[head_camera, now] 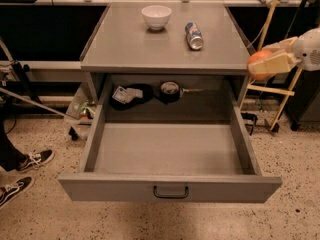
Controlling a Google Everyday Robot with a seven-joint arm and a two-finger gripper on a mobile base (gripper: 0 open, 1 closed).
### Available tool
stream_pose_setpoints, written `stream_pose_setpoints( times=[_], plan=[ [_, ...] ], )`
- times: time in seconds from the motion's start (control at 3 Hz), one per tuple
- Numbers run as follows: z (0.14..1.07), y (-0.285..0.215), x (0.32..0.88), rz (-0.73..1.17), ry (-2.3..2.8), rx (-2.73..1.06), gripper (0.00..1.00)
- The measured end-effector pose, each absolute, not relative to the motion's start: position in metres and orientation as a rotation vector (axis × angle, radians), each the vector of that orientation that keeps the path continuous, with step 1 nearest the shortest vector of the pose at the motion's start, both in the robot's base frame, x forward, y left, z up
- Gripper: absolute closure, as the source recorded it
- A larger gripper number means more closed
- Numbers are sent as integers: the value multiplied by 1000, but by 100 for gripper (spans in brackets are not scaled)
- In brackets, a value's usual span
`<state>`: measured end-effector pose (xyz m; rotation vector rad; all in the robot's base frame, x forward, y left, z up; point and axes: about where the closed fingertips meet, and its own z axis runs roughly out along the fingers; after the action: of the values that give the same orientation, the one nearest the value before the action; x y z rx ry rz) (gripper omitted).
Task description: Pick orange from top drawer and place on counter
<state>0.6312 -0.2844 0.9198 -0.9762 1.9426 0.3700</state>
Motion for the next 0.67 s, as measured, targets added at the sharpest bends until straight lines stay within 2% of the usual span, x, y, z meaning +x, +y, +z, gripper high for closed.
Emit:
stream_pose_setpoints(
  times=[0.33, 0.67],
  plan=[
    [959, -261, 669, 402, 1892, -1000, 100],
    [998, -211, 723, 427, 1833, -986, 100]
  ],
)
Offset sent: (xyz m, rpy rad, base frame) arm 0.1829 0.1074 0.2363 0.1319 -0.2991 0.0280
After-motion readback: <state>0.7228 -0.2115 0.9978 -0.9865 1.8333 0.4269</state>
